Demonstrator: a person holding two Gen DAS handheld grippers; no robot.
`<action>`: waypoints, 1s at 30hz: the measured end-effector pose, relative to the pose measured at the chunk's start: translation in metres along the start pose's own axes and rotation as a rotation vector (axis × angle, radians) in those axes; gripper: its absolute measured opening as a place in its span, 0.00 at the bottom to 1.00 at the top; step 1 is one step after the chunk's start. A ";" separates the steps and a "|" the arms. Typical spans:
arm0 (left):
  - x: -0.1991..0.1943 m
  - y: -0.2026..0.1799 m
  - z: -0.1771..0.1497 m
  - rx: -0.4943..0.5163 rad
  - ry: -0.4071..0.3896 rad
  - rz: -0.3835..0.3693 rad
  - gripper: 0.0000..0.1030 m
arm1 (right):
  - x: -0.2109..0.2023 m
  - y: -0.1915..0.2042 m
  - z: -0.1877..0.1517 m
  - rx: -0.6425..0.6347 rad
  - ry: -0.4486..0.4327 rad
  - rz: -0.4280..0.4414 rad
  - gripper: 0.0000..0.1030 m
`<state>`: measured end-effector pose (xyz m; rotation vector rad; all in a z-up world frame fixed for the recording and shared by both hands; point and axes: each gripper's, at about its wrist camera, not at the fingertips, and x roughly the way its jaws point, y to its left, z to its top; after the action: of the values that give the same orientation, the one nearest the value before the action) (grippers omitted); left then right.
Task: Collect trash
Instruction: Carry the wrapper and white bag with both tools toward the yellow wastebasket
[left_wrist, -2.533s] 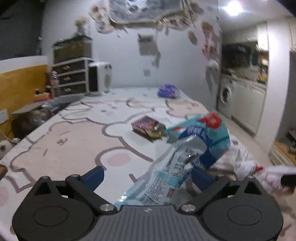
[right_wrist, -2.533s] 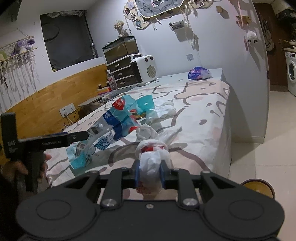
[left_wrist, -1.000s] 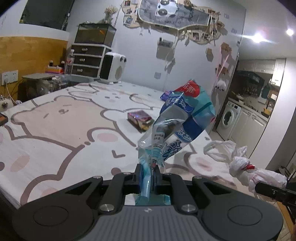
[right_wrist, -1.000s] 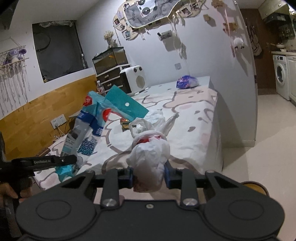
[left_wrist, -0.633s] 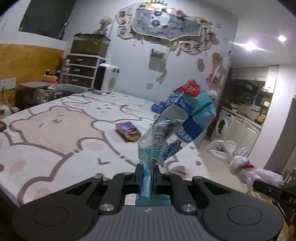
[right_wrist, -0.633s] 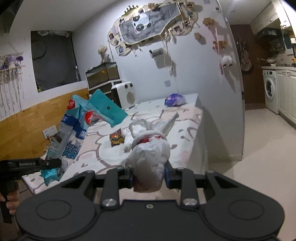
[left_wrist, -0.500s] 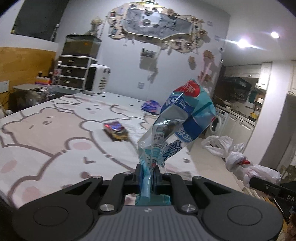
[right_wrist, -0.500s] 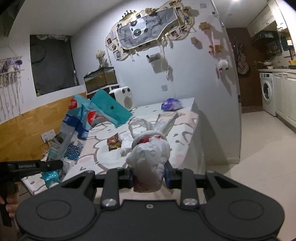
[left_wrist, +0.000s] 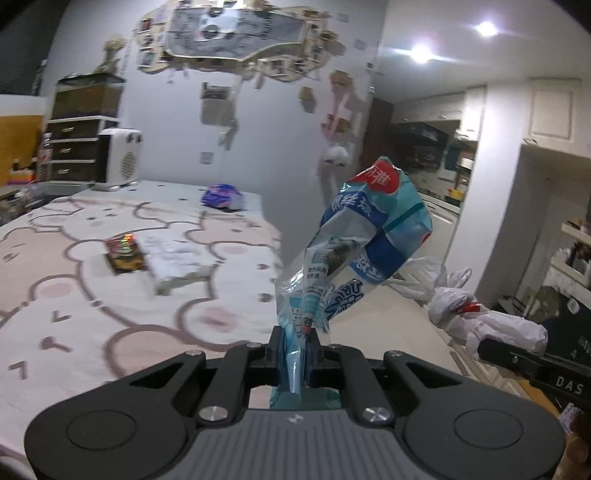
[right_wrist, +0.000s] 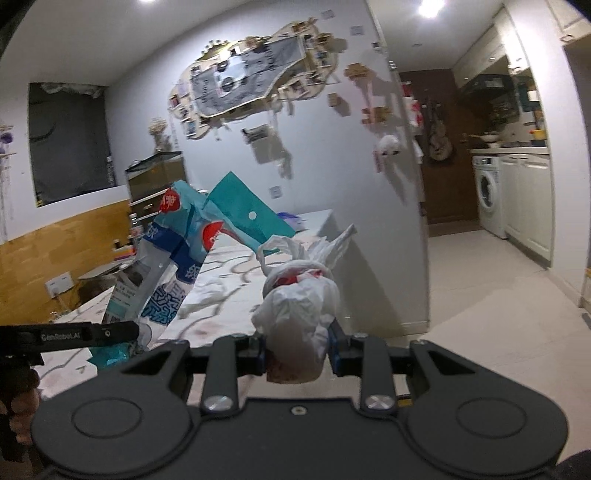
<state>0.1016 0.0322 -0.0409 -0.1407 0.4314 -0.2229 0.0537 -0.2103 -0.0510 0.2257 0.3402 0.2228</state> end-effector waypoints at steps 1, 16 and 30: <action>0.003 -0.007 0.000 0.007 0.003 -0.008 0.11 | -0.002 -0.004 0.000 0.003 -0.001 -0.010 0.30; 0.067 -0.086 -0.012 0.068 0.083 -0.086 0.12 | -0.010 -0.085 -0.010 0.064 0.012 -0.184 0.30; 0.215 -0.138 -0.074 0.059 0.361 -0.028 0.12 | 0.047 -0.183 -0.064 0.186 0.172 -0.311 0.30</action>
<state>0.2346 -0.1602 -0.1673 -0.0476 0.7813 -0.2901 0.1066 -0.3608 -0.1706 0.3342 0.5617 -0.0982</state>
